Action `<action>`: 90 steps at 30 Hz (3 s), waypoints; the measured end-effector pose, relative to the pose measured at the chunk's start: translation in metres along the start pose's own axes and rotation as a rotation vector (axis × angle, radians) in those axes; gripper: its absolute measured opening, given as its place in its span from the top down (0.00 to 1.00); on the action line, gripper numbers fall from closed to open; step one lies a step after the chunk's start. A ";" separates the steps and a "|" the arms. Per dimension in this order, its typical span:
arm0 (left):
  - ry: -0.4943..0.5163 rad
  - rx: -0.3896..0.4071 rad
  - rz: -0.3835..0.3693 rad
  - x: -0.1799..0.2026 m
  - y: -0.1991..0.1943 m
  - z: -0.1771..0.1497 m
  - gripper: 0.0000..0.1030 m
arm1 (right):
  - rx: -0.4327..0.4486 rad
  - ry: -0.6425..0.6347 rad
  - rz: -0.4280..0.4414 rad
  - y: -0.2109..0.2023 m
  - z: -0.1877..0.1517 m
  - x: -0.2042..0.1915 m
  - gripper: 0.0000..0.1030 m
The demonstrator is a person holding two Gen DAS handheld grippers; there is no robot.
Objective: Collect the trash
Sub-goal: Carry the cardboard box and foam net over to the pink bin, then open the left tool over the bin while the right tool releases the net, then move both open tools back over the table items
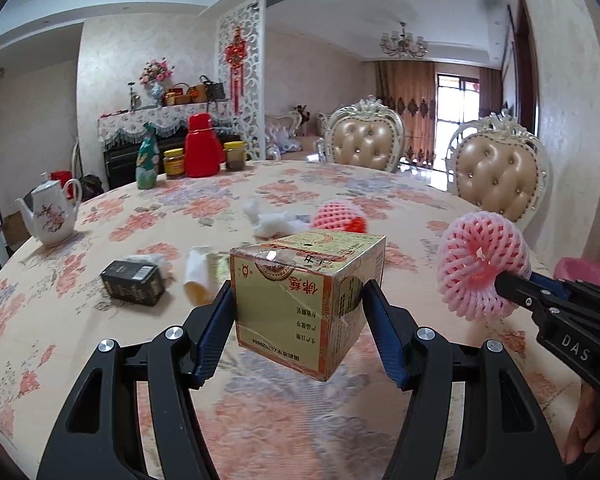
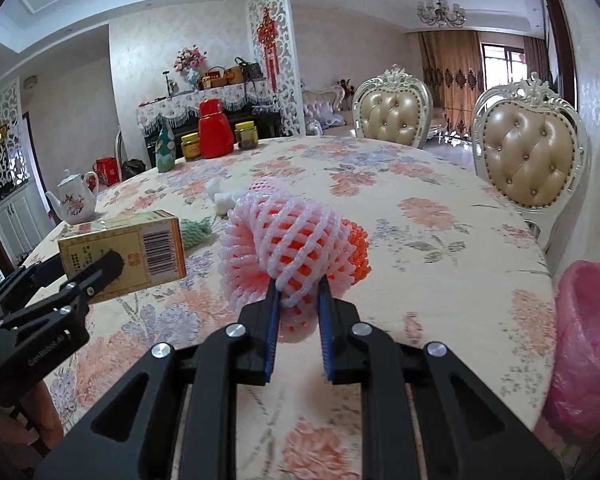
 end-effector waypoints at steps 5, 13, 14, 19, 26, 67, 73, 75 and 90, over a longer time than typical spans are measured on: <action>0.031 -0.013 -0.033 0.031 0.005 -0.007 0.42 | 0.009 0.023 -0.018 -0.013 -0.009 0.024 0.83; 0.086 -0.016 -0.112 0.093 0.006 -0.019 0.42 | 0.027 0.066 -0.073 -0.033 -0.025 0.073 0.83; 0.090 -0.019 -0.125 0.102 0.006 -0.021 0.42 | 0.030 0.071 -0.086 -0.038 -0.028 0.082 0.83; 0.115 -0.034 -0.177 0.140 0.009 -0.030 0.42 | 0.038 0.112 -0.147 -0.057 -0.043 0.126 0.83; 0.144 -0.061 -0.265 0.197 0.012 -0.043 0.42 | 0.033 0.162 -0.233 -0.082 -0.066 0.182 0.83; 0.260 -0.198 -0.571 0.419 0.035 -0.102 0.11 | -0.071 0.344 -0.569 -0.175 -0.176 0.368 0.37; 0.245 -0.173 -0.470 0.356 0.035 -0.086 0.10 | -0.043 0.306 -0.526 -0.166 -0.152 0.332 0.35; 0.237 -0.165 -0.429 0.329 0.035 -0.080 0.09 | -0.039 0.293 -0.503 -0.159 -0.144 0.320 0.33; 0.099 -0.108 -0.151 0.114 0.041 -0.025 0.09 | -0.045 0.098 -0.244 -0.066 -0.065 0.156 0.30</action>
Point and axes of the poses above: each gripper's, at about its wrist camera, not at the fingertips, and y roughly the way its jaws point, x to its right, z to its top, the point moved 10 cm from there along y, roughly the way its jaws point, and after that the axes turned 14 degrees about -y, right-handed, at the moved point
